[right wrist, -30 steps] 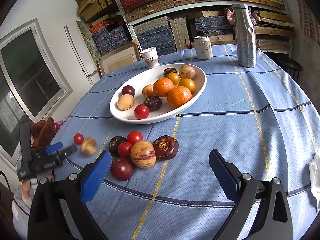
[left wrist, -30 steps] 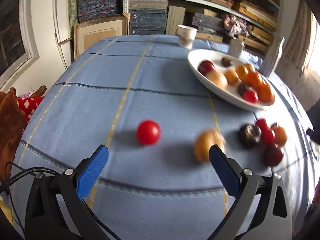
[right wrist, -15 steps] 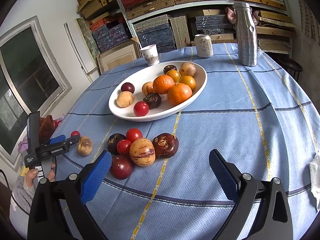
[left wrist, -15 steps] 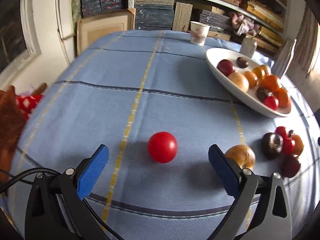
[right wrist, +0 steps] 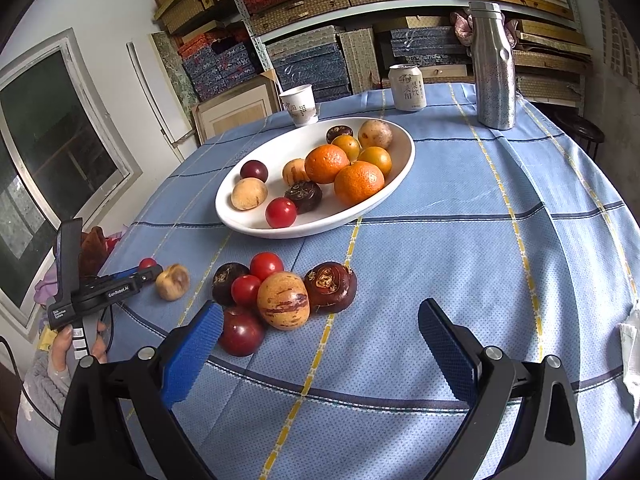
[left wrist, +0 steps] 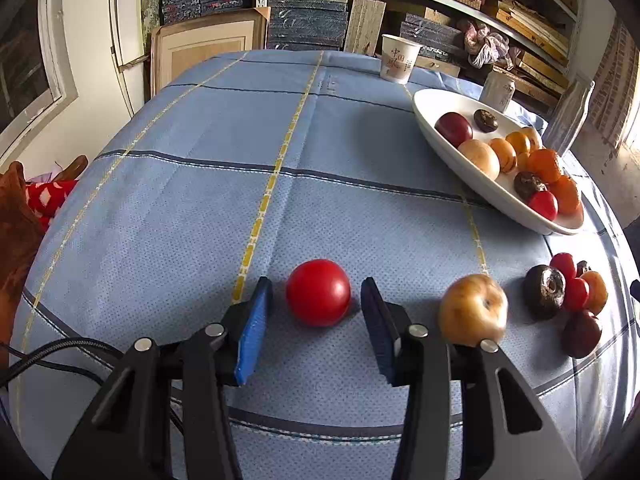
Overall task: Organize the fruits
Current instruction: 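Approach and grasp the red tomato with the left tool, then grasp a dark red plum with the right tool while the left tool holds the tomato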
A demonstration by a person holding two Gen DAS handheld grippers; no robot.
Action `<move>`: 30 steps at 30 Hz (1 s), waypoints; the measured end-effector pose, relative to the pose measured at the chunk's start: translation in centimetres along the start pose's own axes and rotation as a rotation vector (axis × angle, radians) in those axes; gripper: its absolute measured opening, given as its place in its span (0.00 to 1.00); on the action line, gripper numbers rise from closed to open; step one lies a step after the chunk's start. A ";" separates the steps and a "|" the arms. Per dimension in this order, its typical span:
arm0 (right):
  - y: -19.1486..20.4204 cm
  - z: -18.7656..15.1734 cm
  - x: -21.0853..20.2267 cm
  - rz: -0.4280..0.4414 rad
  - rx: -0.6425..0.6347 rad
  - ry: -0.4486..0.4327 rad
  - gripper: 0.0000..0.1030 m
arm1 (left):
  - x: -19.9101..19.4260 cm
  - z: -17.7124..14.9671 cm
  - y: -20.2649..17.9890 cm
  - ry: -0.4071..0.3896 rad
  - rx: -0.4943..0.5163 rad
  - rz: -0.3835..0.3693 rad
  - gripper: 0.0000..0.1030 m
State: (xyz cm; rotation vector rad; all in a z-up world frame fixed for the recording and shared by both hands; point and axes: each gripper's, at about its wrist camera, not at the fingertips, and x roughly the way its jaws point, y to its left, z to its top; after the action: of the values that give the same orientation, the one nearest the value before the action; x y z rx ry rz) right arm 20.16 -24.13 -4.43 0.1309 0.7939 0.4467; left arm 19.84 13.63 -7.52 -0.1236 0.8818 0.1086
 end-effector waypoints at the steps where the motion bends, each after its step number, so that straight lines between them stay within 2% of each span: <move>1: 0.0 0.0 0.0 0.000 -0.002 0.001 0.96 | 0.0 0.0 -0.2 -0.001 0.007 -0.002 0.44; 3: 0.1 -0.1 0.1 0.000 -0.006 0.006 0.96 | 0.0 0.0 -0.4 -0.003 0.019 -0.005 0.42; 8: 0.3 -0.2 0.5 0.001 -0.019 0.023 0.96 | -0.1 0.0 -0.3 -0.008 0.011 -0.026 0.28; 15: 3.0 -1.3 1.0 0.033 -0.144 0.036 0.94 | -0.1 0.1 -0.6 -0.010 0.021 -0.023 0.28; 20: 5.8 -2.8 2.3 0.040 -0.242 0.089 0.57 | -0.1 0.0 -0.6 -0.009 0.018 -0.023 0.28; 22: 6.3 -2.9 3.0 0.044 -0.254 0.121 0.54 | 0.0 0.0 -0.5 -0.008 0.016 -0.024 0.28; 25: 6.5 -3.0 3.9 0.064 -0.239 0.163 0.41 | -0.1 0.0 -0.5 -0.008 0.016 -0.023 0.28; 30: 6.8 -2.3 5.2 0.065 -0.198 0.185 0.41 | 0.0 0.0 -0.5 -0.008 0.015 -0.024 0.29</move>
State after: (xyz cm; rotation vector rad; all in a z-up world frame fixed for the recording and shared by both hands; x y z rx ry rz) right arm 19.46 -15.85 -7.56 -0.0704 0.9231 0.6023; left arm 19.86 13.10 -7.47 -0.1196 0.8728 0.0798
